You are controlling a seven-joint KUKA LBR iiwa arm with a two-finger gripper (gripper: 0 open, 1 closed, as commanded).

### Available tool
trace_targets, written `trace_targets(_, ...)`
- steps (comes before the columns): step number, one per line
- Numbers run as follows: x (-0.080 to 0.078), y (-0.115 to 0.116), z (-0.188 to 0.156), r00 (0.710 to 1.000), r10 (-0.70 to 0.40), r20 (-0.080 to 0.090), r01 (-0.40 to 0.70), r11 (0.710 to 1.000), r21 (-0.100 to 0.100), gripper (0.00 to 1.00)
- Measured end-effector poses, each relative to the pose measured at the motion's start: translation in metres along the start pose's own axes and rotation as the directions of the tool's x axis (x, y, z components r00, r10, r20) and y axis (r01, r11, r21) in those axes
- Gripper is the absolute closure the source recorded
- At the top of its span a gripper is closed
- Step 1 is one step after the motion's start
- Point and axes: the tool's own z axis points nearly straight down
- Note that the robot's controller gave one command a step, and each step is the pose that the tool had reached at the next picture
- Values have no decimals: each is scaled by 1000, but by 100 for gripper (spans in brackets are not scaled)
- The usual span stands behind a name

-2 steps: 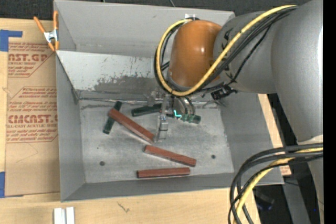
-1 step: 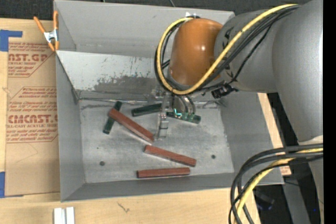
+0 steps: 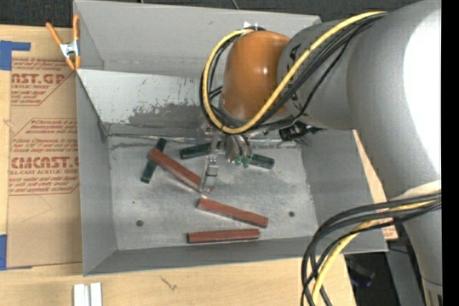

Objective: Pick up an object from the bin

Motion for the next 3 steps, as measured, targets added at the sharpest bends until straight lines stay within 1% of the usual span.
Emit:
trace_targets(1, 14, -3, 38, 994, 106, -4, -106, 994, -2, 0)
trace_targets(2, 7, 11, 38, 977, 212, 0, -212, 977, -1, 100)
trace_targets(3, 7, 11, 38, 977, 212, 0, -212, 977, -1, 100)
